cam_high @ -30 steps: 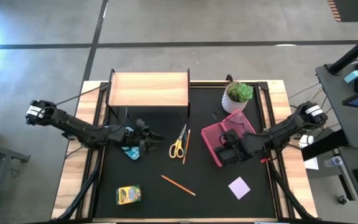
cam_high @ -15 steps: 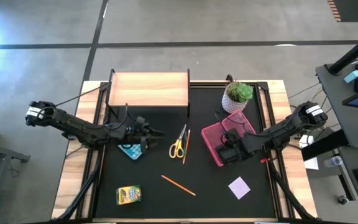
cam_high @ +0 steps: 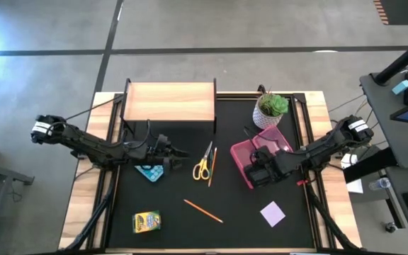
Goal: Pack school essentials
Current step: Put the green pen into the pink supply box
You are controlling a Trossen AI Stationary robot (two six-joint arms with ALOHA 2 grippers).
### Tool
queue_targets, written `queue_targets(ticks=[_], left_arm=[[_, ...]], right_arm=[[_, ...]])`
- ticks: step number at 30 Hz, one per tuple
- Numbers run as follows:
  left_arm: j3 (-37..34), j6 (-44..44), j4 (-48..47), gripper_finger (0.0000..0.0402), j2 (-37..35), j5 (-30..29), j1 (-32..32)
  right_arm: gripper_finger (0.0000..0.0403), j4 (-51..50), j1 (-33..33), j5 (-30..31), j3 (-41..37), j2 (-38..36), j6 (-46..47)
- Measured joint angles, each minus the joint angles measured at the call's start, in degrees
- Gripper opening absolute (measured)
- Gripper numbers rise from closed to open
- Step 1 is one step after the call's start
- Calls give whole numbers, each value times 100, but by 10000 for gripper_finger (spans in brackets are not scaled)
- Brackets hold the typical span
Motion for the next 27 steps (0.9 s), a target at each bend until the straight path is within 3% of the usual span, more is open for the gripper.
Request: queue_targets(ticks=[7,15,21,27], left_arm=[[2,2,-389,210,9,469,0],[-5,-111,-413,210,-8,1593,-2],[-7,-770,-414,210,-136,2316,0],[-13,-798,-714,210,-539,2976,-40]], right_arm=[[140,99,0,308,674,111,420],[136,651,-94,967,1804,907,499],[137,559,-300,809,3024,2026,420],[137,163,-561,221,3874,2870,670]])
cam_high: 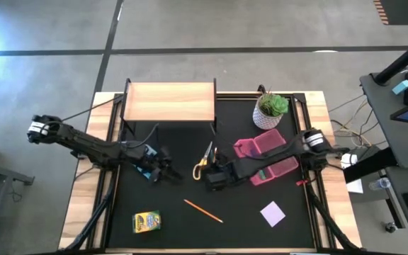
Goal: Pack school essentials
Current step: Put the green pen into the pink supply box
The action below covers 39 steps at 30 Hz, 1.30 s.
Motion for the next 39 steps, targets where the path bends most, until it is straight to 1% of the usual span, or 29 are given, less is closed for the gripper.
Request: queue_targets(ticks=[7,11,16,20,26,34,39], left_arm=[[-14,18,-862,210,-896,90,-148],[-24,24,-1195,210,-1428,93,-183],[-34,49,-1204,210,-1940,92,-183],[-37,74,-1210,210,-2195,92,-183],[-53,81,-1215,210,-2322,90,-180],[-147,78,-1346,210,-2180,87,-180],[-186,63,-1346,210,-2075,87,-180]], right_arm=[[137,-4,-204,-563,415,640,277],[137,8,-239,-597,619,936,315],[137,-28,-265,-586,871,1150,238],[137,-51,-305,-585,863,1245,323],[128,-46,-303,-542,853,1288,370],[81,-51,-303,-566,853,1279,322],[60,-80,-300,-585,849,1268,317]])
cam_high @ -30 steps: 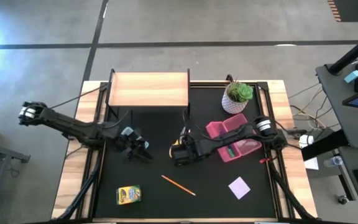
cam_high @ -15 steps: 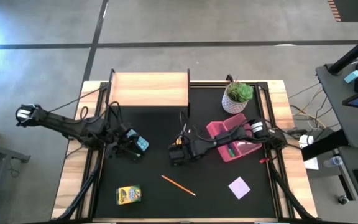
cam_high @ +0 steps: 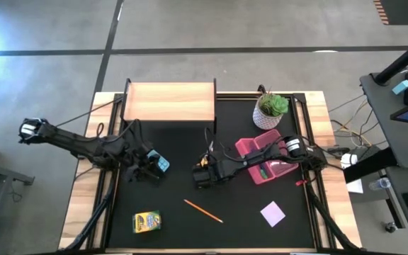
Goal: Pack school essentials
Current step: Put the green pen into the pink supply box
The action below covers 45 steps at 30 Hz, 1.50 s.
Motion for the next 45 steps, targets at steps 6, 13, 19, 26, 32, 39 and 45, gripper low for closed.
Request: queue_targets(ticks=[6,13,19,26,32,39,45], left_arm=[[-4,4,4,210,40,-2,0],[-23,11,9,210,39,-2,0],[-27,13,17,210,71,-14,7],[-27,13,39,210,82,-108,7],[-27,13,39,210,82,-166,7],[-27,13,42,210,82,-266,7],[-27,9,37,210,84,-267,7]], right_arm=[[56,13,20,-42,-9,-87,-1],[56,7,131,-18,-9,-277,-220],[56,-89,235,-149,-9,-627,-827],[56,-935,385,-149,-9,-1248,-1149],[56,-1841,601,-105,-10,-1702,-954],[57,-1706,782,79,-33,-1730,-890],[57,-1423,776,-18,-38,-1368,-646]])
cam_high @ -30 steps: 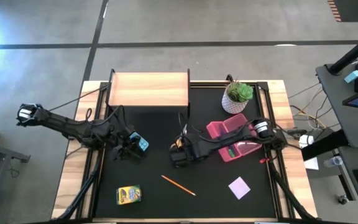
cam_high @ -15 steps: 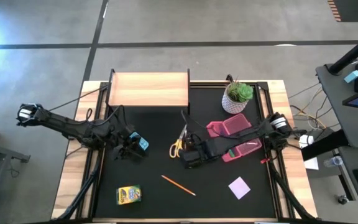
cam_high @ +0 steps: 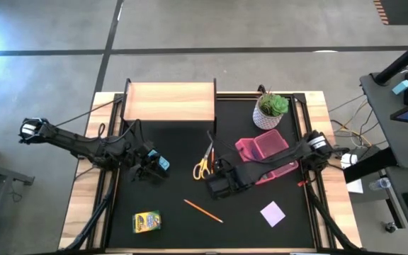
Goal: Pack school essentials
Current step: Put the green pen into the pink supply box
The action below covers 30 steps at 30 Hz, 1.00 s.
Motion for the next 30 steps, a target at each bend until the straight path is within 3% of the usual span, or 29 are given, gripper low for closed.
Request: queue_targets(ticks=[9,21,30], left_arm=[[0,0,-8,210,2,2,0],[0,0,-27,210,0,7,0],[0,2,-30,210,0,10,0]], right_arm=[[62,97,-81,-354,0,442,352],[169,-39,-227,-587,-2,719,544],[161,-99,-345,-601,-28,1065,387]])
